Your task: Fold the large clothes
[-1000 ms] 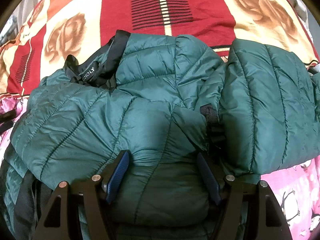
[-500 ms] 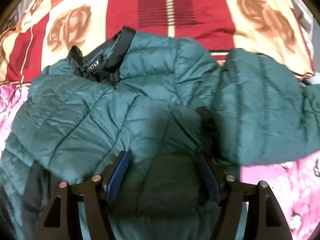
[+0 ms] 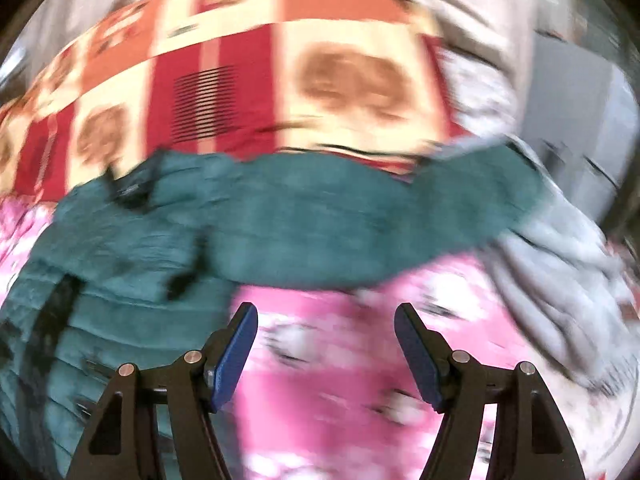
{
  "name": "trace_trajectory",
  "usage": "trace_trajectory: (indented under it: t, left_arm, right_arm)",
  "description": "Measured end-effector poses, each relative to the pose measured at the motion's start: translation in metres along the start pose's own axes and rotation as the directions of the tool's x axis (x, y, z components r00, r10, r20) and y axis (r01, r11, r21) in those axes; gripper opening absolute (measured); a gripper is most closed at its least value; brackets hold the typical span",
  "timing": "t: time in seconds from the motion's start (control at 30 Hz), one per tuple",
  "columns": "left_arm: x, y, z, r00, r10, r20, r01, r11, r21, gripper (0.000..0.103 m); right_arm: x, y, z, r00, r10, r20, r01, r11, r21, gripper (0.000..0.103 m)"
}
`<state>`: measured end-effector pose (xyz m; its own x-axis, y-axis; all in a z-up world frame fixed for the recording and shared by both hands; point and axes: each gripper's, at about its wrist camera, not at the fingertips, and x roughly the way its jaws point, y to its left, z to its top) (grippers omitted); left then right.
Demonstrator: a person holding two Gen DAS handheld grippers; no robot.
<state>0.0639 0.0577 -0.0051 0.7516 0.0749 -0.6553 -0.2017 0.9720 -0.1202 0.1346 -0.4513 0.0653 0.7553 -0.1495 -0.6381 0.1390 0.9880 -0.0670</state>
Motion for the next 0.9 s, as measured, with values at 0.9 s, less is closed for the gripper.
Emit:
trace_trajectory:
  t: [0.9]
  left_arm:
    - [0.022,0.029,-0.008,0.994,-0.029,-0.107,0.005,0.976,-0.219,0.081]
  right_arm:
    - [0.088,-0.164,0.073,0.971,0.21,0.117,-0.239,0.892,0.385,0.068]
